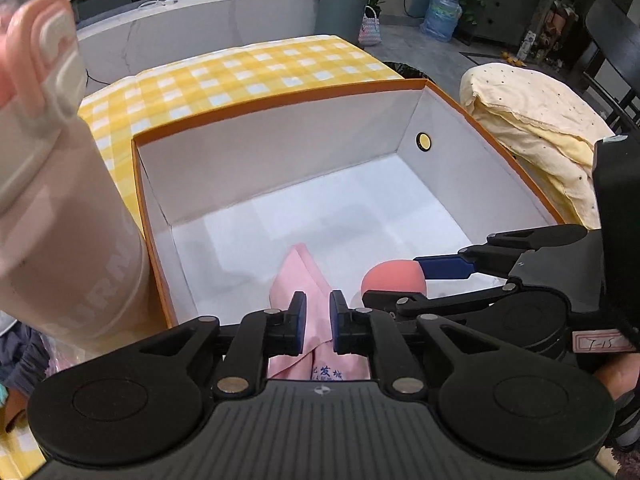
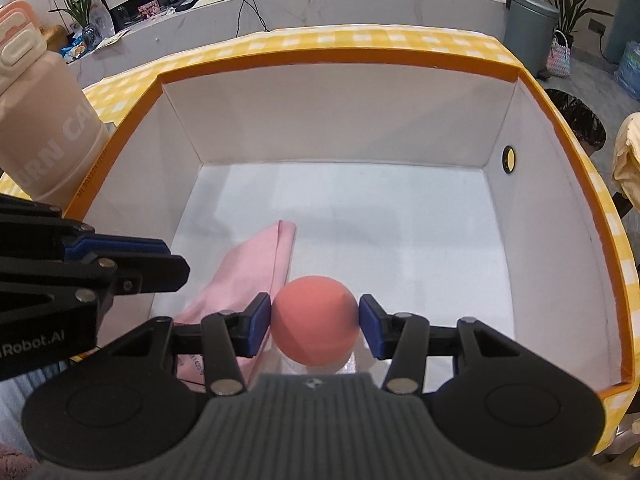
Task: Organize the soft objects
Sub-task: 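Open both tools to drop the pink cloth and sponge into the box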
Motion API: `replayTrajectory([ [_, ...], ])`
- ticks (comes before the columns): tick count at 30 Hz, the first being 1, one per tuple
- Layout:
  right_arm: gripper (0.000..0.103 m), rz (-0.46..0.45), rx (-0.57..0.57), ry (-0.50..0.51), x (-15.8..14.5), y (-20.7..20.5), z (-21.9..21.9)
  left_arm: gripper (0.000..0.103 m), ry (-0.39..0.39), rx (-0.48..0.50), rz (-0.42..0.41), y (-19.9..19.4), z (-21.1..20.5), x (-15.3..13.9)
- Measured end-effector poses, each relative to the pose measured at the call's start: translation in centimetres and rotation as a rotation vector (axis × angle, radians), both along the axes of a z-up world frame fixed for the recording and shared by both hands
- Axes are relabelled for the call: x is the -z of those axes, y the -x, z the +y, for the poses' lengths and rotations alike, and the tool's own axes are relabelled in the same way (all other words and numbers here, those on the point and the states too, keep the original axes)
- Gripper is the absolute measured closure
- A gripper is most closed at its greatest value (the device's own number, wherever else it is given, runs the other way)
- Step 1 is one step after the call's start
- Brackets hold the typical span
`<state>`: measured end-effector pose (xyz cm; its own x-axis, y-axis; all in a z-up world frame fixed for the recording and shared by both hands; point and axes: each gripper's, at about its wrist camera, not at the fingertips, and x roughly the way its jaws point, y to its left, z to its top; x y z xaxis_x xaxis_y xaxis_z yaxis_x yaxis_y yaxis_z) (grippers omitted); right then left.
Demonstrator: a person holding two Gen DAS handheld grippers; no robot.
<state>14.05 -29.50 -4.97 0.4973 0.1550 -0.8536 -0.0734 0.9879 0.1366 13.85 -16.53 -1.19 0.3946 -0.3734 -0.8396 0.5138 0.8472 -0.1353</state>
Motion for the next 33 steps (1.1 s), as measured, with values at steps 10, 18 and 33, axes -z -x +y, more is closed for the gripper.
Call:
replayTrajectory([
  [10, 0.038, -0.008, 0.042, -0.013, -0.8, -0.2, -0.5, 0.049, 0.027, -0.051, -0.019, 0.2, 0.8, -0.4],
  [18, 0.026, -0.122, 0.088, 0.017, -3.5, 1.6, -0.7, 0.043, 0.044, -0.067, -0.123, 2.6, 1.2, -2.2],
  [33, 0.011, -0.495, 0.181, 0.074, -7.8, 8.9, 3.3, 0.041, 0.237, -0.094, -0.455, 9.2, 5.8, -5.4],
])
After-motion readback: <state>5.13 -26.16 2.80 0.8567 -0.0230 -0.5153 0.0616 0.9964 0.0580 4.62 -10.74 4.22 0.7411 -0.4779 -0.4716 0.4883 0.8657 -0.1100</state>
